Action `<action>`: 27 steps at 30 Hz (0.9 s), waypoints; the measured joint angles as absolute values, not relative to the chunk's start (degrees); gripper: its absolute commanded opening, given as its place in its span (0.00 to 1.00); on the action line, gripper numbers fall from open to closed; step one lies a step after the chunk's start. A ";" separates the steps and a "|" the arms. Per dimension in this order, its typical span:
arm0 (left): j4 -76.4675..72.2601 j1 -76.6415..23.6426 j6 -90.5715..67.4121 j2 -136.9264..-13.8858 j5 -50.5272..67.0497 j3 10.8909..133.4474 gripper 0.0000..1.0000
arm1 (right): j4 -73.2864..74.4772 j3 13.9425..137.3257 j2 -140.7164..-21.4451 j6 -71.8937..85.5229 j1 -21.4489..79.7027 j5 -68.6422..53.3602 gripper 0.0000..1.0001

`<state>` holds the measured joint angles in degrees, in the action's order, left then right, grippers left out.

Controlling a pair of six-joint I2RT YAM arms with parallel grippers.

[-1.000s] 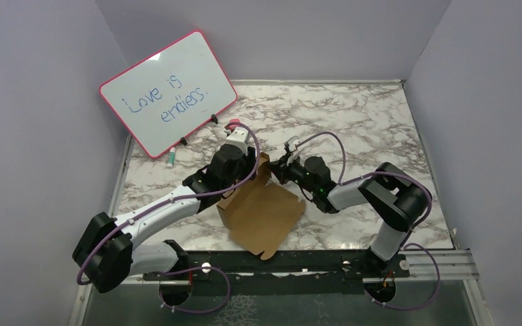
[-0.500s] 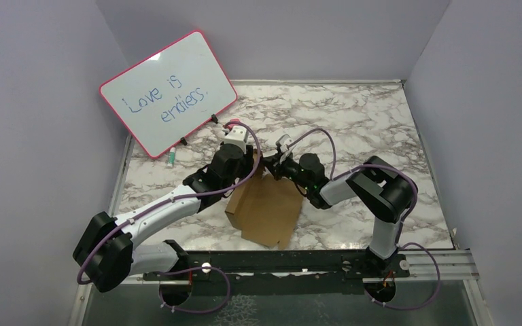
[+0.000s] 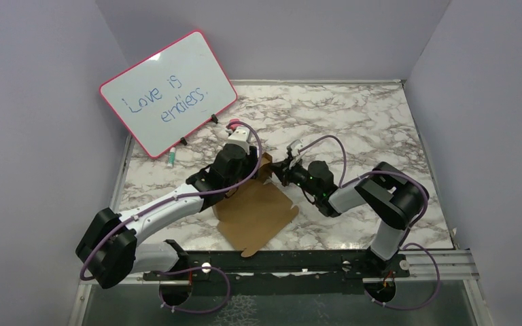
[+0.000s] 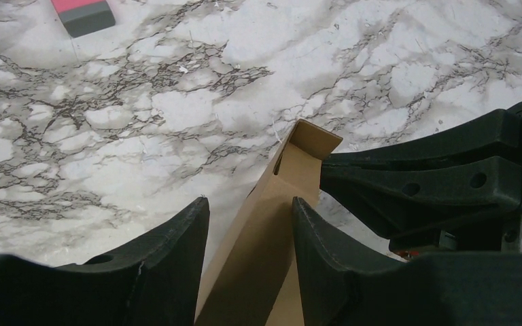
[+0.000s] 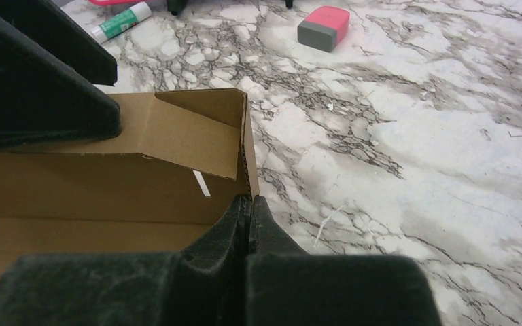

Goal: Fold the paper box

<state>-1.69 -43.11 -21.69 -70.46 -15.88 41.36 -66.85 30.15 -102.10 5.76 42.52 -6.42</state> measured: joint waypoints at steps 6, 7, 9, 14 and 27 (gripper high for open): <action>-1.80 -43.27 -21.06 -70.50 -15.38 41.43 0.53 | -68.31 28.82 -101.71 5.48 42.52 -6.28 0.01; -1.32 -43.27 -20.45 -70.26 -15.03 41.54 0.54 | -68.42 28.82 -101.73 5.32 42.52 -6.42 0.01; 0.12 -43.24 -19.64 -69.56 -14.70 41.80 0.56 | -68.82 28.82 -101.89 5.04 42.52 -7.01 0.01; 5.63 -43.22 -18.06 -68.45 -13.58 43.72 0.56 | -70.08 28.82 -102.56 4.23 42.68 -9.74 0.01; 20.36 -37.58 -16.82 -64.66 -3.29 49.36 0.70 | -70.70 28.86 -102.72 0.86 42.70 -14.76 0.01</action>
